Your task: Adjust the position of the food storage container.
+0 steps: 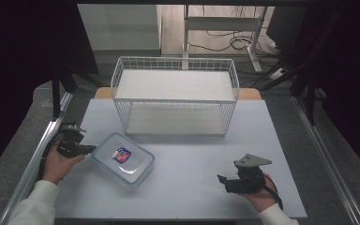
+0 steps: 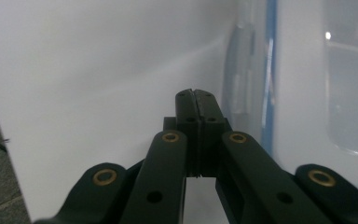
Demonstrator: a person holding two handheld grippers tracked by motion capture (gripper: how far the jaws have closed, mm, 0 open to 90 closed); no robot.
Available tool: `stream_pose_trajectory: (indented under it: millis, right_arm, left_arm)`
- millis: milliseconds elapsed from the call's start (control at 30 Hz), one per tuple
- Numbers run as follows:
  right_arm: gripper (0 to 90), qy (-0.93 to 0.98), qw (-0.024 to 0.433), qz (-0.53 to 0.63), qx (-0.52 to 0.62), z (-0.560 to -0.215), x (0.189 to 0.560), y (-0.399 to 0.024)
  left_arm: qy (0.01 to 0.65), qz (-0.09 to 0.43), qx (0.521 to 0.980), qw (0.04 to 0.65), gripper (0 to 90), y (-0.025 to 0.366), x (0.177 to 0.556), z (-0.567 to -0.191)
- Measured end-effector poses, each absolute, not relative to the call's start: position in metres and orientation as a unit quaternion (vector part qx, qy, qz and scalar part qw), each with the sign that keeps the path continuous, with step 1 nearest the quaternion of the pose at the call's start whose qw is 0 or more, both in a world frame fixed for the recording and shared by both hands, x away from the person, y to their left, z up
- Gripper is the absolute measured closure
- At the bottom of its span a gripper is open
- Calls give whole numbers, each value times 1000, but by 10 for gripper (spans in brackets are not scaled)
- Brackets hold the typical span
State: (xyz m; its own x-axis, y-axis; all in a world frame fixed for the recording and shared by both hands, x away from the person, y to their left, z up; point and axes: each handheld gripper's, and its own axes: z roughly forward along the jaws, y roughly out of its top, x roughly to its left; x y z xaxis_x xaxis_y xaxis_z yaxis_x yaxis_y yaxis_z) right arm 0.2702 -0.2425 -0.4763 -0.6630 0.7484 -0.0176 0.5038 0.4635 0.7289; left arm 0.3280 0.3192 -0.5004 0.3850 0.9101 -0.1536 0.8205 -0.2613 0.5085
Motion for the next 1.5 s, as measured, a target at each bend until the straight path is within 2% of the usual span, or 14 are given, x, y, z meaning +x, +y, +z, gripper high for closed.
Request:
stream_pose_trajectory:
  millis: [333, 633, 967, 1500]
  right_arm:
    - [190, 839, 171, 361, 370, -476, 270, -242]
    - [190, 840, 172, 358, 369, -476, 269, -242]
    - [190, 840, 173, 359, 369, -476, 269, -241]
    - [190, 840, 171, 358, 369, -476, 269, -241]
  left_arm:
    - [537, 71, 800, 257, 900, 311, 324, -500]
    - [512, 58, 820, 248, 900, 283, 310, -497]
    - [483, 30, 832, 271, 898, 243, 297, -499]
    - [442, 5, 848, 292, 898, 180, 296, -499]
